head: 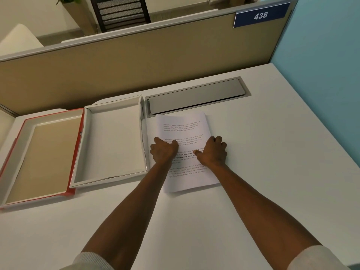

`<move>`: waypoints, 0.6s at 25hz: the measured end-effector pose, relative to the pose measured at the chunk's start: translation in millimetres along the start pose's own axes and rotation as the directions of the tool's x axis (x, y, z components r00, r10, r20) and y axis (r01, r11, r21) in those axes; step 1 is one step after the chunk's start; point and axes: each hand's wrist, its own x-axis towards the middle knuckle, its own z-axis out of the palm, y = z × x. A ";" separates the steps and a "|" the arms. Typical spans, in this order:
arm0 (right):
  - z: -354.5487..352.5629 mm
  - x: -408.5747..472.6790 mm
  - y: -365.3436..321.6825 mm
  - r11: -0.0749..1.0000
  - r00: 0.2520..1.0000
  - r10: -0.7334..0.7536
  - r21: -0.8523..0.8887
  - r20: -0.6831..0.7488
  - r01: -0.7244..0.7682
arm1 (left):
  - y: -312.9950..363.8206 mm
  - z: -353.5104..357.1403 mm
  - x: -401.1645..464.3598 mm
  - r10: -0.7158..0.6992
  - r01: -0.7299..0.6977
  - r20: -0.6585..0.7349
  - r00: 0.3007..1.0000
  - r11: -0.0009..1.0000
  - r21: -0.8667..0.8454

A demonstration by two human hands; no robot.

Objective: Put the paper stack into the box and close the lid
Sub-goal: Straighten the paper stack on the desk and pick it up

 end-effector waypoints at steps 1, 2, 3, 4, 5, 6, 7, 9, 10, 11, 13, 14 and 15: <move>0.2 0.1 0.0 1.000 1.000 0.001 0.002 -0.001 -0.001 | 1.0 -0.7 -0.2 0.009 -0.009 0.006 1.000 0.999 -0.032; 0.3 0.4 0.0 1.000 1.000 0.003 0.003 -0.002 -0.003 | 1.9 -2.5 -0.3 0.012 -0.011 0.015 1.000 0.998 -0.062; 0.4 0.5 -0.1 1.000 1.000 0.003 0.002 -0.003 -0.003 | 2.5 -4.0 0.1 0.007 -0.005 0.026 1.000 0.996 -0.088; 0.4 0.4 -0.1 1.000 1.000 0.004 0.001 -0.003 -0.004 | 2.3 -5.7 0.1 -0.004 0.008 0.041 0.999 0.993 -0.114; 0.6 0.4 -0.1 1.000 1.000 0.004 0.002 -0.004 -0.004 | 1.8 -6.7 0.3 -0.016 0.024 0.058 0.998 0.990 -0.139; 0.9 0.1 -0.2 1.000 1.000 0.003 0.002 -0.005 -0.003 | 0.9 -7.8 0.5 -0.025 0.036 0.074 0.997 0.987 -0.156; 0.9 -0.1 0.0 1.000 1.000 0.002 0.002 -0.006 -0.002 | 0.2 -7.9 0.6 -0.022 0.036 0.085 0.996 0.986 -0.164; 0.5 -0.3 0.6 1.000 1.000 0.001 0.005 -0.007 -0.001 | -0.4 -8.4 0.4 -0.002 0.017 0.094 0.996 0.987 -0.161; 0.2 -0.4 0.7 1.000 1.000 0.001 0.008 -0.007 0.000 | -0.1 -9.6 0.4 0.001 0.016 0.101 0.995 0.985 -0.173; -0.2 -0.5 1.0 1.000 1.000 0.000 0.011 -0.008 0.000 | 0.4 -10.9 0.5 -0.003 0.027 0.115 0.993 0.980 -0.200; -0.4 -0.7 0.9 1.000 1.000 -0.001 0.013 -0.006 0.001 | -0.2 -14.2 0.2 -0.021 0.058 0.143 0.989 0.963 -0.262; -0.5 -0.9 1.1 1.000 1.000 -0.001 0.015 -0.005 0.001 | -0.9 -15.6 -0.4 -0.027 0.068 0.147 0.989 0.956 -0.284; -0.3 -1.0 1.0 1.000 1.000 0.000 0.018 -0.005 0.000 | -1.1 -17.1 -1.5 -0.028 0.071 0.146 0.989 0.951 -0.302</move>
